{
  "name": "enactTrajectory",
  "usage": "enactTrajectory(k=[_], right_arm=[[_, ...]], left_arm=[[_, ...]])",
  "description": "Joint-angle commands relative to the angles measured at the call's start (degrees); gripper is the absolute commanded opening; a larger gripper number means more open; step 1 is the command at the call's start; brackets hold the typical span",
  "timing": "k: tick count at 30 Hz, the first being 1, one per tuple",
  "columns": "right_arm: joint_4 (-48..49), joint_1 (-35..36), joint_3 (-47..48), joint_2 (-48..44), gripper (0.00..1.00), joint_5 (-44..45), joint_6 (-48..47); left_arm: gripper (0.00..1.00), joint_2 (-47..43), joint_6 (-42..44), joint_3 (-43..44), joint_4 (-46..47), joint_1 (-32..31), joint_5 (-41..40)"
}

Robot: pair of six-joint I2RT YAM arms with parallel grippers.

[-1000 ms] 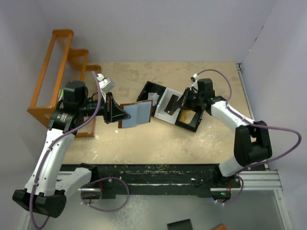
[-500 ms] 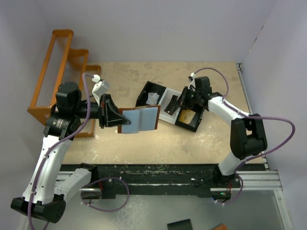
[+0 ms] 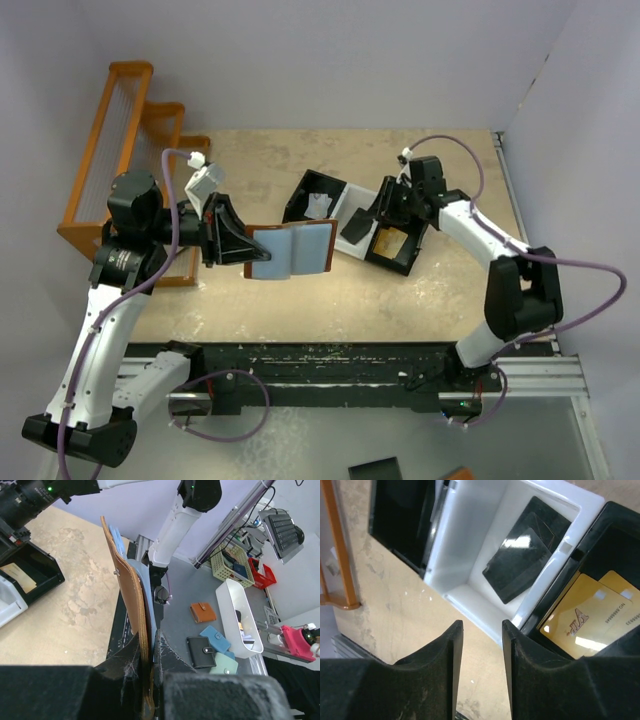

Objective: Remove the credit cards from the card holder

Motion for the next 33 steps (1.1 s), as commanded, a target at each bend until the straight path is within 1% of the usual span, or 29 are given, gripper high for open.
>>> enactTrajectory(k=[1, 3, 4, 5, 7, 9, 10, 11, 12, 13, 17, 20, 24, 26, 29, 31, 33], right_arm=[[0.45, -0.03, 1.84, -9.39, 0.45, 1.27, -1.80], [3.42, -0.02, -0.49, -16.42, 0.54, -3.36, -0.69], [5.72, -0.02, -2.12, -19.77, 0.61, -6.30, 0.31], [8.78, 0.00, -3.85, -23.40, 0.65, -10.27, 1.47], [18.06, 0.11, -9.22, -30.29, 0.73, -18.41, 5.45], [29.31, 0.46, -14.33, -35.84, 0.82, -25.30, 11.24], [34.66, 0.69, -15.43, -37.88, 0.88, -28.05, 14.42], [38.97, 0.97, -16.75, -39.15, 0.91, -30.42, 16.85], [41.37, 1.42, -17.01, -39.97, 0.92, -32.08, 18.45], [42.35, 2.15, -16.74, -40.37, 0.92, -33.10, 18.82], [40.69, 6.57, -14.97, -40.14, 0.90, -32.98, 16.19], [42.96, 10.65, -14.41, -39.02, 0.87, -32.42, 15.83], [44.81, 12.49, -14.10, -36.83, 0.78, -32.57, 16.80], [47.51, 13.20, -14.66, -36.24, 0.75, -33.04, 18.49], [49.12, 14.39, -15.21, -36.14, 0.71, -33.37, 19.13], [50.78, 14.82, -16.18, -36.24, 0.64, -33.42, 20.28], [53.13, 14.96, -17.48, -36.03, 0.54, -33.59, 22.31]], left_arm=[[0.00, -0.92, -3.18, 0.81, 5.84, -0.12, 1.88], [0.00, -1.05, -3.86, 0.65, 6.82, -0.12, 2.06], [0.00, -1.10, -4.30, 0.56, 7.44, -0.12, 2.19], [0.00, -1.16, -4.82, 0.31, 8.11, -0.12, 2.24], [0.00, -1.13, -6.16, -0.26, 9.98, -0.20, 2.53], [0.00, -1.10, -7.89, -0.65, 11.72, -0.25, 2.68], [0.00, -1.10, -8.45, -0.64, 12.37, -0.21, 2.72], [0.00, -1.10, -8.92, -0.70, 12.92, -0.29, 2.74], [0.00, -1.10, -9.43, -0.71, 13.36, -0.29, 2.81], [0.00, -1.02, -9.82, -0.71, 13.80, -0.29, 2.90], [0.00, -0.75, -11.52, -0.88, 15.36, -0.29, 3.28], [0.00, -0.55, -12.96, -1.14, 16.78, -0.29, 3.50], [0.00, -0.32, -15.08, -1.57, 19.23, -0.29, 3.68], [0.00, -0.14, -15.46, -1.75, 19.70, -0.29, 3.57], [0.00, 0.17, -15.42, -2.10, 19.98, -0.29, 3.44], [0.00, 0.42, -15.09, -2.43, 19.97, -0.29, 3.31], [0.00, 0.84, -14.82, -2.63, 19.99, -0.29, 3.22]])
